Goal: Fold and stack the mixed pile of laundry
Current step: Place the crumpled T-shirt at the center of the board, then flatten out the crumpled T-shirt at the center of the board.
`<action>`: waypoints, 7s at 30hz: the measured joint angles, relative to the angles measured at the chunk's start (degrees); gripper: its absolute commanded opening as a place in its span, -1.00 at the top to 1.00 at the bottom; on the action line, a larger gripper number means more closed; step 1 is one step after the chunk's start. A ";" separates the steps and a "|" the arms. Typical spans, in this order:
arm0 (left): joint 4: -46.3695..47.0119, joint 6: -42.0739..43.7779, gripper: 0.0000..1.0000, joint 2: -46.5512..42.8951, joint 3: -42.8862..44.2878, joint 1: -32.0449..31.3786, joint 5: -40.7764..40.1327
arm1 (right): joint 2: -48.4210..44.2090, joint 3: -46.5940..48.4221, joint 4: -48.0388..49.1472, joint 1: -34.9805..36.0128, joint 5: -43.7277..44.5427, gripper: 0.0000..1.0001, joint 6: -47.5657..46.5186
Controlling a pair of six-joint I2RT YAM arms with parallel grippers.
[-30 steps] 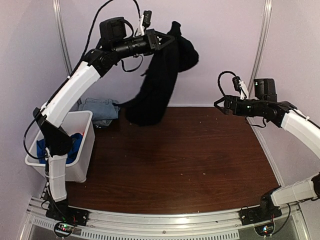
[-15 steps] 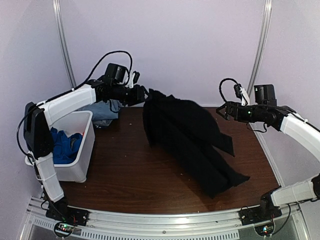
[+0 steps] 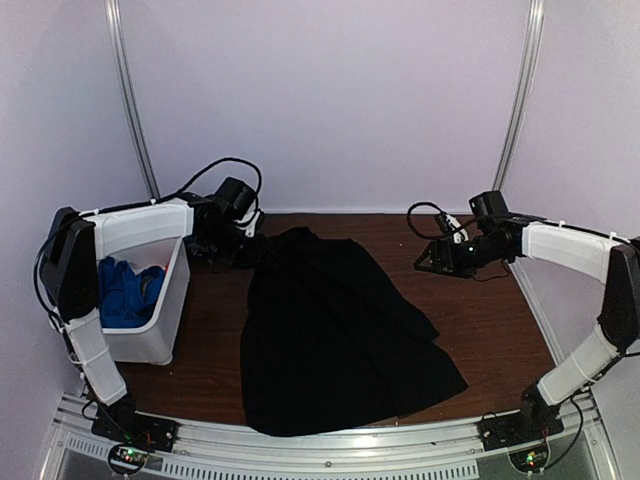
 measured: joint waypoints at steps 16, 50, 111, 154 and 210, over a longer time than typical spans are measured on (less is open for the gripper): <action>-4.55 -2.58 -0.14 7.89 3.28 0.61 -8.63 | 31.12 20.92 -6.38 6.32 0.44 -0.62 -1.60; -7.87 1.38 0.57 26.47 38.21 7.56 -15.56 | 11.02 -1.36 -14.32 -14.99 25.62 1.00 3.26; -2.84 8.94 -0.04 1.31 -9.40 -20.02 -2.86 | -5.57 -3.93 -4.17 -16.74 -5.84 1.00 15.82; -5.05 7.76 -0.24 -20.83 -30.47 -17.59 -3.02 | 10.23 5.55 -3.87 -22.40 1.70 -0.54 14.58; 4.92 -40.48 0.07 -25.79 -45.86 -24.35 -3.98 | 2.54 -14.01 -9.38 -25.35 7.19 1.00 5.07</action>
